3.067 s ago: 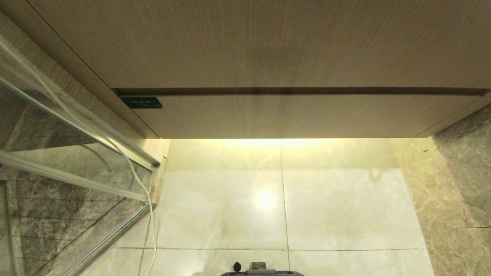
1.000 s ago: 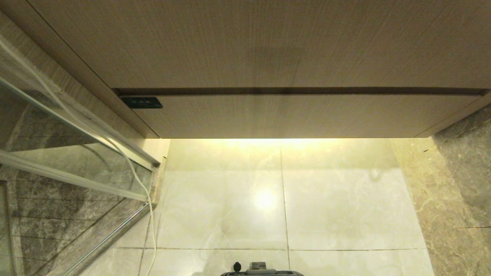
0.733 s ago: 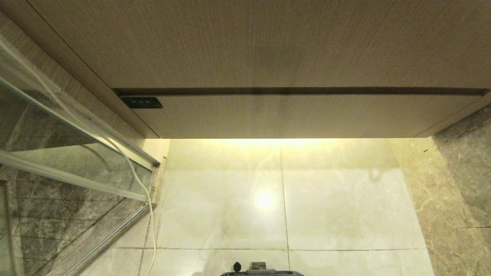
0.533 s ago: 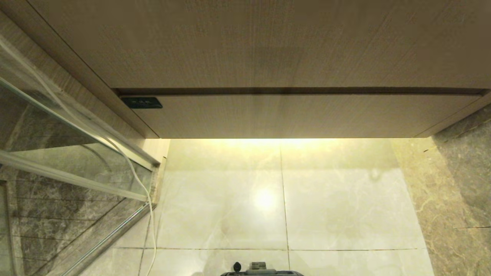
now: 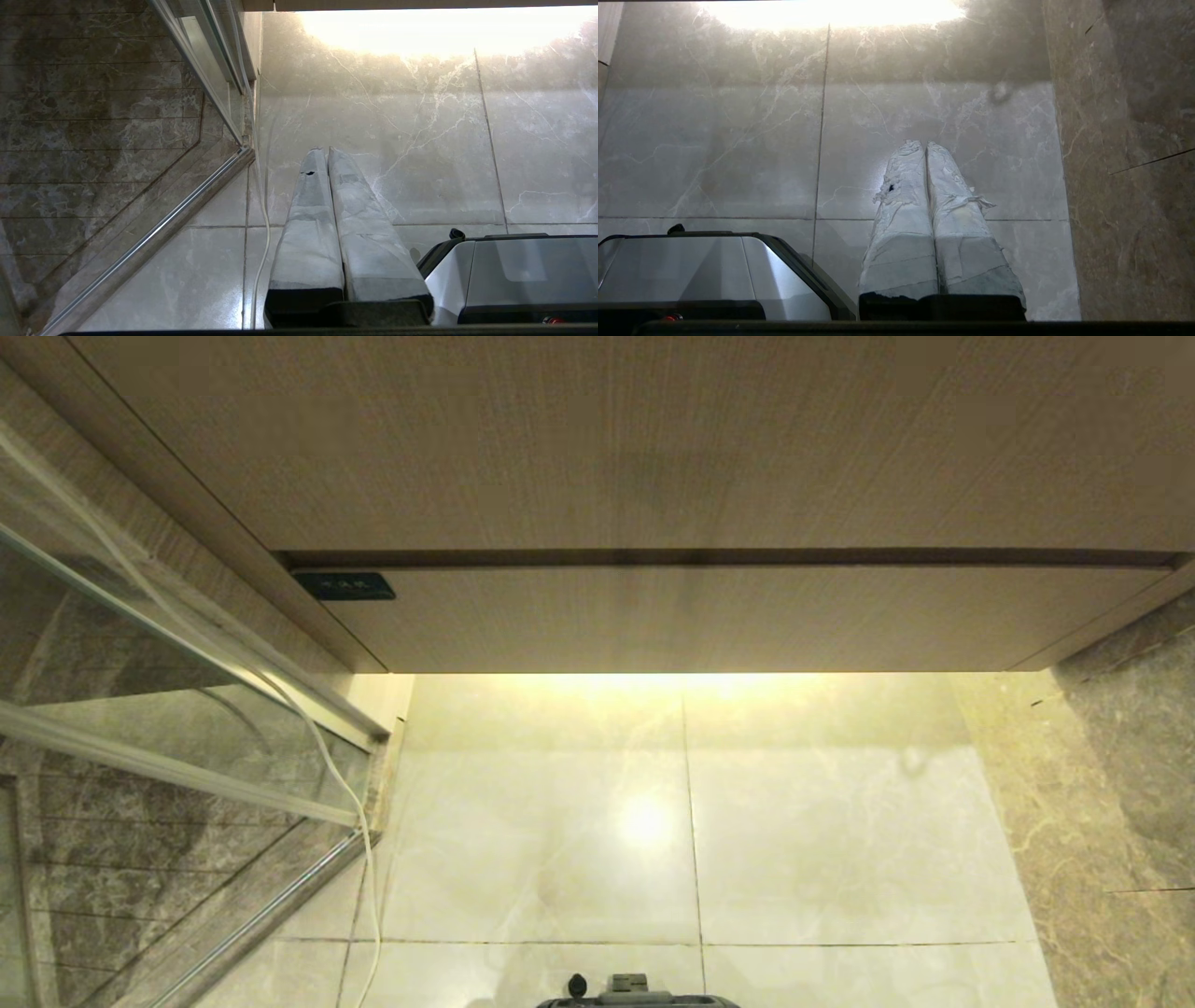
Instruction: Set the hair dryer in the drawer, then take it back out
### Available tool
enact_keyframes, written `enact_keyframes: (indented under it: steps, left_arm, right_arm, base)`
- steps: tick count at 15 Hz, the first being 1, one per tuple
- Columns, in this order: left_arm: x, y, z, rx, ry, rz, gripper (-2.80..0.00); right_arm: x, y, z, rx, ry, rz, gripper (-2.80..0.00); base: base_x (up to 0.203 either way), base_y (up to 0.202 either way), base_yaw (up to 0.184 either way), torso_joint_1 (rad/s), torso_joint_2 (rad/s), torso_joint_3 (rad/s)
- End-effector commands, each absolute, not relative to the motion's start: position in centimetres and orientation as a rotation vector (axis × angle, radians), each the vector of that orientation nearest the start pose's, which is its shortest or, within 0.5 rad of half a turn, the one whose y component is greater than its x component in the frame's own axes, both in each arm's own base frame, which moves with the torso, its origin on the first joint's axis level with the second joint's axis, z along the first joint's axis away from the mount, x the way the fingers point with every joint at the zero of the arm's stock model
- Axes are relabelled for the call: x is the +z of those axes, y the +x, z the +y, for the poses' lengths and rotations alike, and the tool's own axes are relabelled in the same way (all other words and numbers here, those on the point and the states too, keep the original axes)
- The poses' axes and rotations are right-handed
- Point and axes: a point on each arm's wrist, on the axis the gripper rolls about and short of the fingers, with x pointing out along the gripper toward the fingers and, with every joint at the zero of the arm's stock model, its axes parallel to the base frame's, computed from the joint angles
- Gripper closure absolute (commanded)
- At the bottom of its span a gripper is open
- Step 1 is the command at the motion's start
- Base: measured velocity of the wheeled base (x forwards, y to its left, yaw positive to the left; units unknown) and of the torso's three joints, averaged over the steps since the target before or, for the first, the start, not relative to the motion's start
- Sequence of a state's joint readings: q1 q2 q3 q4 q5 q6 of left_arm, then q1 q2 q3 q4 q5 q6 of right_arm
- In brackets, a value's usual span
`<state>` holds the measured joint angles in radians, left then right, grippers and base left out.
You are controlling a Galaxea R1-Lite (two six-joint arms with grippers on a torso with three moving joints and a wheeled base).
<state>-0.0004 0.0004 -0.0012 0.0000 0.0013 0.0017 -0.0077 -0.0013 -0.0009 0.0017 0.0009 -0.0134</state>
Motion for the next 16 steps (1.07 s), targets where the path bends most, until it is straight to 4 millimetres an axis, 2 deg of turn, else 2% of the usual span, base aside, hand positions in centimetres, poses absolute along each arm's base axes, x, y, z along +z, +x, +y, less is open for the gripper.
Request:
enact_keyframes:
  steps: [1,16]
  left_arm:
    - [7.55,-2.28,0.01,0.000,0.001,0.000,0.00]
    - [7.59,-2.29,0.00,0.001,0.002,-0.002,0.00]
  right_arm:
    - [7.56,-2.29,0.02,-0.008,-0.015,0.000,0.00]
    - [7.56,-2.28,0.02,-0.005,-0.006,-0.002,0.00]
  base:
    - [0.000,0.000,0.000,0.000,0.00,0.000]
    - [0.000,0.000,0.000,0.000,0.00,0.000]
